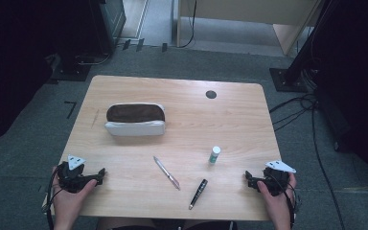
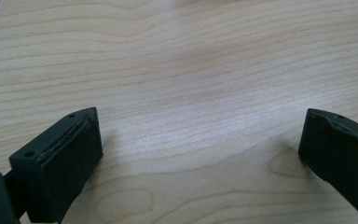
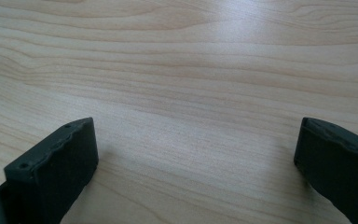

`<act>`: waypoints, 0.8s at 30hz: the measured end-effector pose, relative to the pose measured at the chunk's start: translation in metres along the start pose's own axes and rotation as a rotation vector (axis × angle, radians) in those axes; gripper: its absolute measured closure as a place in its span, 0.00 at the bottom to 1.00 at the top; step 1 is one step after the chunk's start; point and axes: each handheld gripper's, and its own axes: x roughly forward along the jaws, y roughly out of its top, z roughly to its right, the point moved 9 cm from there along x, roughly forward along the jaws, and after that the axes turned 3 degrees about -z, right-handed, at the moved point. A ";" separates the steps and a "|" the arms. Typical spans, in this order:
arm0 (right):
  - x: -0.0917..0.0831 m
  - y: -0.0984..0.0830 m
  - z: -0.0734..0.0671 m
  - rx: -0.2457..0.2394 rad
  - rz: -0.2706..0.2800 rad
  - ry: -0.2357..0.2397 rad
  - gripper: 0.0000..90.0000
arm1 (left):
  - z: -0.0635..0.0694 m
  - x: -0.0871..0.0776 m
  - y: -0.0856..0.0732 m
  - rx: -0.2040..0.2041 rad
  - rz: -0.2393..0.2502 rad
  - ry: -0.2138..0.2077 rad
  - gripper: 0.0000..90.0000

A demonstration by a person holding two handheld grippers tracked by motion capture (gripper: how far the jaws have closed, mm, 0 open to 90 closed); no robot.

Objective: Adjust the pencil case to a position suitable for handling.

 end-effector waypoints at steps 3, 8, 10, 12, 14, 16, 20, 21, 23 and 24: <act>0.000 0.000 0.000 0.000 0.000 0.000 0.00 | 0.000 -0.002 0.002 -0.022 0.010 -0.030 0.00; 0.000 0.000 0.000 0.000 0.000 0.000 0.00 | -0.001 -0.009 0.008 -0.039 0.047 -0.042 0.06; 0.000 0.000 0.000 0.000 0.000 0.000 0.00 | 0.000 -0.011 0.012 -0.035 0.059 -0.047 0.06; 0.000 0.000 0.000 0.000 0.000 0.000 0.00 | 0.004 -0.012 0.016 -0.018 0.063 -0.049 0.06; 0.000 0.000 0.000 0.000 0.000 0.000 0.00 | 0.005 -0.012 0.018 -0.012 0.065 -0.048 0.06; 0.000 0.000 0.000 0.000 0.000 0.000 0.00 | 0.007 -0.013 0.022 -0.004 0.071 -0.049 0.06; 0.000 0.000 0.000 0.000 0.000 0.000 0.00 | 0.012 -0.014 0.034 0.020 0.081 -0.058 0.06; 0.000 0.000 0.000 0.000 0.000 0.000 0.00 | 0.013 -0.014 0.037 0.030 0.084 -0.061 0.07; 0.000 0.000 0.000 0.000 0.000 0.000 0.00 | 0.015 -0.014 0.044 0.049 0.085 -0.065 0.07; 0.000 0.000 0.000 0.000 -0.001 0.000 0.00 | 0.016 -0.013 0.048 0.056 0.087 -0.065 0.07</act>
